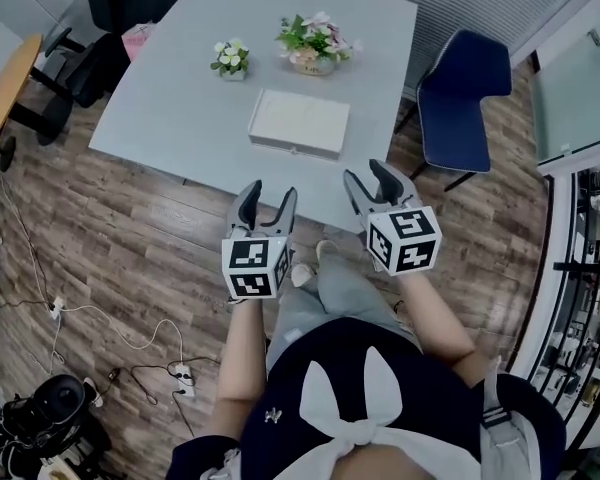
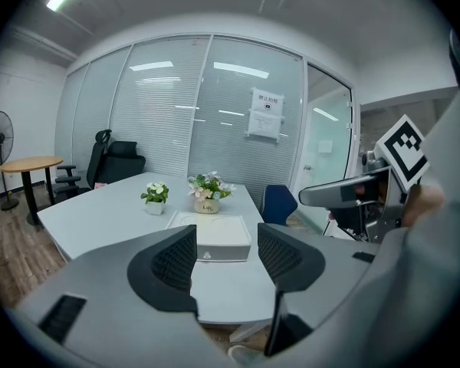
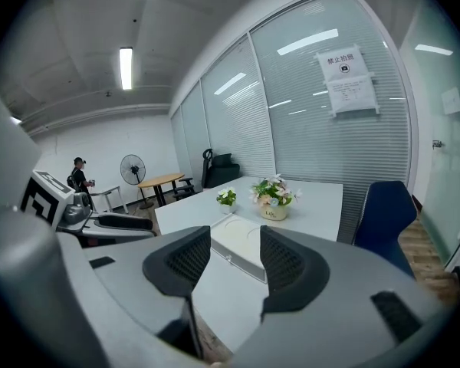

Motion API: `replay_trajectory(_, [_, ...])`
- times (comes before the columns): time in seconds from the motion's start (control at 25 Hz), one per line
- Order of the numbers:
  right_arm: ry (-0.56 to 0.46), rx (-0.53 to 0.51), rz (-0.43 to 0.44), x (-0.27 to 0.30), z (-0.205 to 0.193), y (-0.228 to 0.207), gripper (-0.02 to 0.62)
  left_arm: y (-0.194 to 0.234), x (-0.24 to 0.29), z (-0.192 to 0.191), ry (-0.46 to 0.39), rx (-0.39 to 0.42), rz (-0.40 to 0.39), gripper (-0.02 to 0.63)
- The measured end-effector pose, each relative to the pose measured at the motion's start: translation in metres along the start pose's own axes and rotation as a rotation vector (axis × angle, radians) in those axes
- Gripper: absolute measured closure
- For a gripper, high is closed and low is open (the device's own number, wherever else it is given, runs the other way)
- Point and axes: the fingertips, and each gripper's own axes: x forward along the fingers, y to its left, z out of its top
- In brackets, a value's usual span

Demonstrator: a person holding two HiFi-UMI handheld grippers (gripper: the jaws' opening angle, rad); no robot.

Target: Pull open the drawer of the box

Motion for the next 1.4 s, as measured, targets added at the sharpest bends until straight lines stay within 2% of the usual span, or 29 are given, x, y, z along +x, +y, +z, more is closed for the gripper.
replay_trajectory(0.32, [0.076,0.054,0.014,0.040,-0.008,-0.024,0.403,0.008,0.042,-0.013,0.069,-0.026,-0.010,0.367])
replay_trajectory(0.68, [0.190,0.060,0.013,0.101,-0.020,-0.058,0.398,0.024,0.091,-0.036,0.169,-0.034,0.013,0.367])
replay_trajectory(0.96, [0.283,0.083,0.007,0.139,-0.037,-0.082,0.393,0.031,0.122,-0.053,0.213,-0.072,-0.013,0.367])
replay_trajectory(1.12, [0.334,0.094,0.007,0.157,-0.050,-0.093,0.412,0.038,0.136,-0.068,0.251,-0.076,-0.003,0.367])
replay_trajectory(1.2, [0.352,0.085,0.002,0.165,-0.056,-0.099,0.444,0.040,0.143,-0.075,0.271,-0.077,0.000,0.367])
replay_trajectory(1.4, [0.405,0.087,-0.003,0.180,-0.070,-0.109,0.442,0.046,0.157,-0.089,0.304,-0.080,0.016,0.367])
